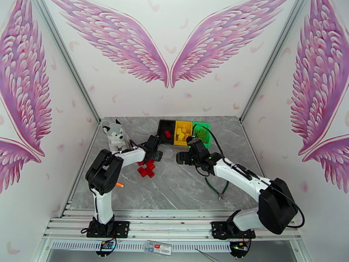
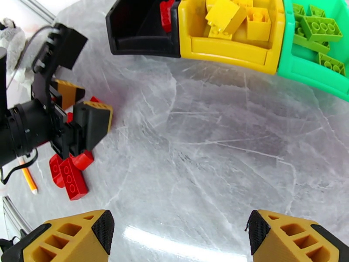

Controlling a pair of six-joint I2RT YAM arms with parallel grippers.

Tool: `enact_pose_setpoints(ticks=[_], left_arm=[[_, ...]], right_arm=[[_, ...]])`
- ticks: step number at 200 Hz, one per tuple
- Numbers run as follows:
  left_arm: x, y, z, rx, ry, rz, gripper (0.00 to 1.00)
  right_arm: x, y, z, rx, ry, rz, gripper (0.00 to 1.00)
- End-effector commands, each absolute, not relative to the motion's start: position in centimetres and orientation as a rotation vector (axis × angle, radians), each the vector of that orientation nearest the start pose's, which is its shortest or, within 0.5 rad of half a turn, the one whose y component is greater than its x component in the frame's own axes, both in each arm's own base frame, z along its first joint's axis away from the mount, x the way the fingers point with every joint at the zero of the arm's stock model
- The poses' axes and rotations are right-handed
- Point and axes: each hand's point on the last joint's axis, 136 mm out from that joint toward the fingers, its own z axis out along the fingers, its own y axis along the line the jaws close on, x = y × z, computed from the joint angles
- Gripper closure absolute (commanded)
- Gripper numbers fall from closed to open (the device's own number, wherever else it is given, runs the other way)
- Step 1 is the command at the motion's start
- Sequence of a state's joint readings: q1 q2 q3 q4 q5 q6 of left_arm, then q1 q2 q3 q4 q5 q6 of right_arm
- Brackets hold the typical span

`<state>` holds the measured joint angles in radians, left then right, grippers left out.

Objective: Sort the legos into containers by color

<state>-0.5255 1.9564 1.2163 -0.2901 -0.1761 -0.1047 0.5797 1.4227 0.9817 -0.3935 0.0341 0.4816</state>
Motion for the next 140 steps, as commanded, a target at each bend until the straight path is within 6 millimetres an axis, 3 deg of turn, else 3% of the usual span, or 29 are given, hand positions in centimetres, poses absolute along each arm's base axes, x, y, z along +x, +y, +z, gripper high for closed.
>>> enact_pose_setpoints(ticks=[1, 57, 86, 112, 140], left_arm=[[40.9, -20.7, 2.6, 0.509, 2.581, 0.000, 0.33], [39.5, -19.4, 2.9, 0.467, 2.616, 0.035, 0.43], [39.5, -19.8, 2.8, 0.461, 2.621, 0.016, 0.59], [39.9, -20.7, 4.7, 0.425, 2.579, -0.051, 0.66], [40.8, -22.1, 8.4, 0.367, 2.490, -0.184, 0.68]], right_arm=[[33.4, 20.1, 14.4, -0.077, 2.435, 0.412, 0.13], [33.4, 20.3, 14.1, -0.074, 2.444, 0.430, 0.14], [33.4, 20.4, 14.1, -0.072, 2.445, 0.443, 0.15], [33.3, 20.7, 13.8, -0.076, 2.451, 0.462, 0.16], [33.3, 21.9, 13.4, -0.101, 2.457, 0.530, 0.16]])
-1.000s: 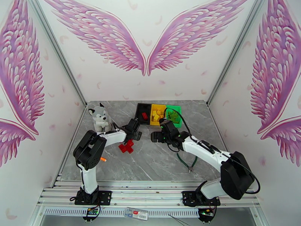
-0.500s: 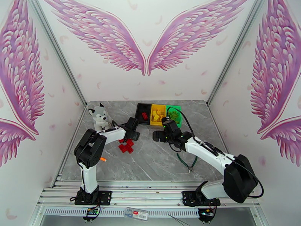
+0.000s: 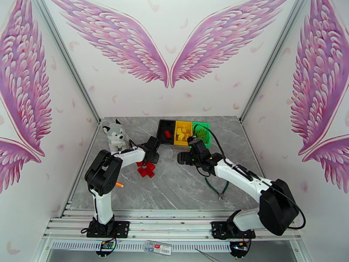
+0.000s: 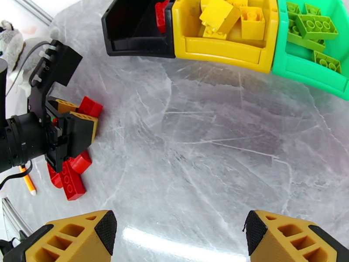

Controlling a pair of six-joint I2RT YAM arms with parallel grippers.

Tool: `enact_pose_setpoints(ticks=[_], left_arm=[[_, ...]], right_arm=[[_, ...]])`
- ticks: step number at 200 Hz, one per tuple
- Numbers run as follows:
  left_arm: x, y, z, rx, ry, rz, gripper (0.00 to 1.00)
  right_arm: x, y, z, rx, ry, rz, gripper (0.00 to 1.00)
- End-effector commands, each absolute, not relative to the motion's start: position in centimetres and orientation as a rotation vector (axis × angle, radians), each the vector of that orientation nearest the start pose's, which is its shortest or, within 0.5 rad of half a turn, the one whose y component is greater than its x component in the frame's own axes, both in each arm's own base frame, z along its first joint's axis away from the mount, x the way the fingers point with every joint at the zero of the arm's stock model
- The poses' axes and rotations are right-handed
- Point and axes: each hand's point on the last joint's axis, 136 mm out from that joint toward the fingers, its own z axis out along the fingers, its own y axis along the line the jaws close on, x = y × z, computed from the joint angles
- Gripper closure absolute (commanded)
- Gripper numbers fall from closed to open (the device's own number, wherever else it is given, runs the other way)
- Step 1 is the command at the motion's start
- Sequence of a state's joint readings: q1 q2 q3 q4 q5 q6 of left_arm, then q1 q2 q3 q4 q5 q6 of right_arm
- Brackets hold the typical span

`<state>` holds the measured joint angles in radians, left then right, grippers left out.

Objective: Sort the legos into containers by color

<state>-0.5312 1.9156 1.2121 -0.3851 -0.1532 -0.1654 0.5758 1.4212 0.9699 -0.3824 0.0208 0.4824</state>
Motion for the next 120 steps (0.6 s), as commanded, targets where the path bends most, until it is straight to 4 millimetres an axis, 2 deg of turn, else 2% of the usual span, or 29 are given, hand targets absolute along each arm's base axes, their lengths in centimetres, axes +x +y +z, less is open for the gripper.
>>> enact_pose_setpoints(ticks=[1, 20, 24, 28, 56, 84, 98, 120], left_arm=[[40.8, -22.2, 8.5, 0.365, 2.487, -0.190, 0.68], [42.0, -23.9, 11.1, 0.342, 2.430, -0.294, 0.68], [42.1, -24.1, 11.2, 0.339, 2.431, -0.306, 0.68], [42.9, -24.7, 12.6, 0.330, 2.399, -0.329, 0.68], [46.0, -26.3, 15.4, 0.299, 2.338, -0.362, 0.67], [49.6, -27.6, 16.8, 0.274, 2.297, -0.357, 0.65], [51.2, -28.2, 16.5, 0.264, 2.294, -0.346, 0.64], [53.8, -27.8, 15.9, 0.222, 2.292, -0.303, 0.61]], right_arm=[[33.3, 21.9, 13.3, -0.102, 2.458, 0.531, 0.16], [33.4, 22.5, 12.8, -0.118, 2.468, 0.559, 0.15], [33.5, 22.6, 12.7, -0.119, 2.472, 0.560, 0.15], [33.5, 22.7, 12.6, -0.119, 2.477, 0.559, 0.15], [33.7, 23.1, 12.6, -0.114, 2.481, 0.584, 0.14], [33.9, 22.6, 12.9, -0.070, 2.494, 0.551, 0.13], [34.1, 22.0, 12.8, -0.043, 2.507, 0.502, 0.13], [34.3, 21.0, 12.9, -0.008, 2.512, 0.434, 0.13]])
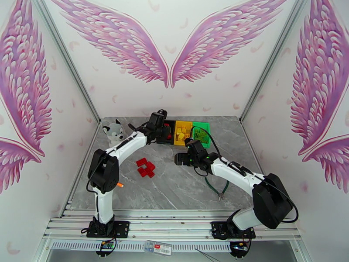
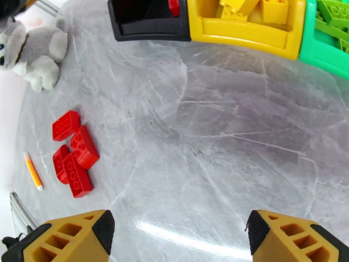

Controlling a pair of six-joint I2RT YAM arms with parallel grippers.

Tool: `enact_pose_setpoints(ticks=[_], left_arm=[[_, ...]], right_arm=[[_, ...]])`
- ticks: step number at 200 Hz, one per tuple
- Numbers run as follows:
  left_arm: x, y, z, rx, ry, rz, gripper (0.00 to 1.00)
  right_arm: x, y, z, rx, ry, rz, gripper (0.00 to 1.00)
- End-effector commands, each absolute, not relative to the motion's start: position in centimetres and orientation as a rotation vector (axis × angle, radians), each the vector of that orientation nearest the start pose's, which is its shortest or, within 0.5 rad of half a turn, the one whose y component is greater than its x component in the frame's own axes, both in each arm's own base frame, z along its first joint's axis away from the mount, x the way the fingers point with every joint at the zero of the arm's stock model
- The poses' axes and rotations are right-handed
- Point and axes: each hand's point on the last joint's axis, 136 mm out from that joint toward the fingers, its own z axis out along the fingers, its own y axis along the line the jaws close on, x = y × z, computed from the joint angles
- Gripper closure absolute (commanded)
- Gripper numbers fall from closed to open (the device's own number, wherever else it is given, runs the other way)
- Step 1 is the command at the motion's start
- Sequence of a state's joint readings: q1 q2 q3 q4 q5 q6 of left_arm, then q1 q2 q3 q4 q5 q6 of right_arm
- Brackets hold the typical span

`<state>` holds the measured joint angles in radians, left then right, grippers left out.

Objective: Sort the legos into containers by color

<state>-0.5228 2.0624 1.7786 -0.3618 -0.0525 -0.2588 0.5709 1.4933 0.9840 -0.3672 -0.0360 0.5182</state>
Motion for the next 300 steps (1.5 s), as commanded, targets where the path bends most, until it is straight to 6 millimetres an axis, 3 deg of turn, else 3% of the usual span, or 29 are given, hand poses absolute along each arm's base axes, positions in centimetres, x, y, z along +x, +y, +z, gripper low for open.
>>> enact_pose_setpoints(ticks=[1, 20, 38, 50, 86, 108, 128, 161, 165, 226, 258, 300], left_arm=[[53.9, -27.8, 15.7, 0.219, 2.294, -0.302, 0.61], [55.3, -27.5, 14.8, 0.193, 2.305, -0.297, 0.51], [55.7, -27.8, 15.0, 0.204, 2.290, -0.305, 0.29], [55.6, -28.3, 15.7, 0.222, 2.268, -0.333, 0.21], [53.7, -29.8, 18.8, 0.276, 2.190, -0.361, 0.18], [51.5, -30.1, 20.8, 0.284, 2.133, -0.341, 0.18], [49.0, -29.3, 21.1, 0.261, 2.105, -0.288, 0.18], [44.9, -25.7, 19.5, 0.147, 2.091, -0.182, 0.17], [44.1, -25.0, 18.4, 0.138, 2.107, -0.169, 0.17], [37.4, -17.0, 13.4, -0.022, 2.150, -0.080, 0.09], [36.6, -14.8, 9.9, -0.065, 2.226, -0.111, 0.04], [37.8, -14.1, 6.5, -0.085, 2.310, -0.169, 0.04]], right_arm=[[34.3, 21.0, 12.9, -0.008, 2.512, 0.432, 0.13], [34.5, 20.3, 13.1, 0.023, 2.503, 0.393, 0.12], [34.8, 19.5, 13.4, 0.054, 2.482, 0.349, 0.11], [34.9, 19.1, 13.5, 0.064, 2.465, 0.330, 0.10], [34.9, 18.9, 14.2, 0.062, 2.392, 0.357, 0.10], [34.7, 18.7, 14.9, 0.062, 2.320, 0.397, 0.09], [34.0, 19.8, 15.4, -0.028, 2.321, 0.463, 0.09], [32.5, 23.0, 15.7, -0.197, 2.318, 0.655, 0.16], [32.4, 23.2, 15.6, -0.203, 2.318, 0.667, 0.17], [31.9, 26.0, 13.8, -0.266, 2.388, 0.729, 0.22], [31.4, 27.3, 13.2, -0.302, 2.410, 0.739, 0.22], [31.1, 28.4, 12.5, -0.327, 2.437, 0.763, 0.22]])
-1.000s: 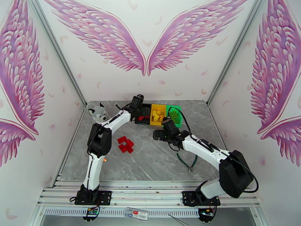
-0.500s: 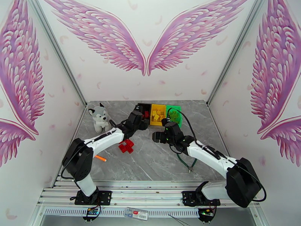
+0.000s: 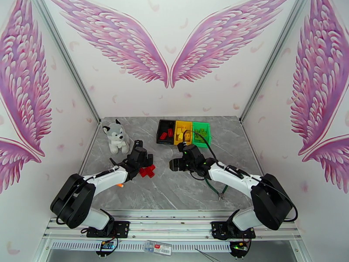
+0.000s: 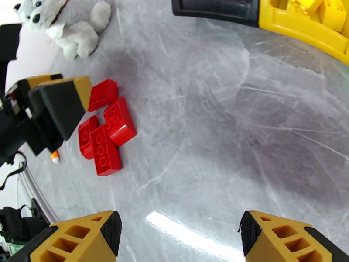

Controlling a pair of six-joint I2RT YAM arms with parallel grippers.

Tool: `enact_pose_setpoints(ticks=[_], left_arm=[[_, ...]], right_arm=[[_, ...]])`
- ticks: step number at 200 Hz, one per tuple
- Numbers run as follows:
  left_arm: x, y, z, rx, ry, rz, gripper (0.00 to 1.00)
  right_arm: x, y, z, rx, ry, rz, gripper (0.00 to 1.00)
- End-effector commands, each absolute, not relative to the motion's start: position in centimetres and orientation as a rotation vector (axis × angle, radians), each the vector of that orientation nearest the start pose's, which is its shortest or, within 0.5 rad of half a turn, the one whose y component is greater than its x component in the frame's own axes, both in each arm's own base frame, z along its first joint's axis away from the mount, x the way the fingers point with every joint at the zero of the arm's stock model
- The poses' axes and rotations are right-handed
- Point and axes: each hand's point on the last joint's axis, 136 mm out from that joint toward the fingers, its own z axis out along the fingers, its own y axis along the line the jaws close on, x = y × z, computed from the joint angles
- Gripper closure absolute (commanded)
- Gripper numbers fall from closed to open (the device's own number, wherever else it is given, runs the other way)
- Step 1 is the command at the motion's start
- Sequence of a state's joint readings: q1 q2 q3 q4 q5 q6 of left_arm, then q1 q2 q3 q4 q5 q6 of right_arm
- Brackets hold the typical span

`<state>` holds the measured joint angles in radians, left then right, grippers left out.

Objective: Sort the legos into containers by color

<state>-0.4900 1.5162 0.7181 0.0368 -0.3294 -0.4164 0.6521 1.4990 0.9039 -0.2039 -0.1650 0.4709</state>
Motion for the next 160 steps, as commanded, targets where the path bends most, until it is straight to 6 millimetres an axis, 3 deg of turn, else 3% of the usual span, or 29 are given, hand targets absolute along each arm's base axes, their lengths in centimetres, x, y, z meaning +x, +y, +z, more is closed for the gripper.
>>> enact_pose_setpoints(ticks=[1, 53, 118, 160], left_arm=[[37.8, -14.1, 6.4, -0.085, 2.312, -0.169, 0.04], [39.0, -12.3, 3.6, -0.115, 2.372, -0.205, 0.06], [38.0, -16.8, 3.8, 0.049, 2.369, -0.517, 0.10], [36.4, -17.8, 2.9, 0.051, 2.410, -0.569, 0.14]], right_arm=[[31.1, 28.4, 12.5, -0.328, 2.437, 0.764, 0.22], [31.1, 28.3, 12.6, -0.330, 2.437, 0.752, 0.22], [31.5, 27.4, 12.4, -0.321, 2.438, 0.677, 0.22], [31.6, 27.3, 12.3, -0.317, 2.441, 0.666, 0.22]])
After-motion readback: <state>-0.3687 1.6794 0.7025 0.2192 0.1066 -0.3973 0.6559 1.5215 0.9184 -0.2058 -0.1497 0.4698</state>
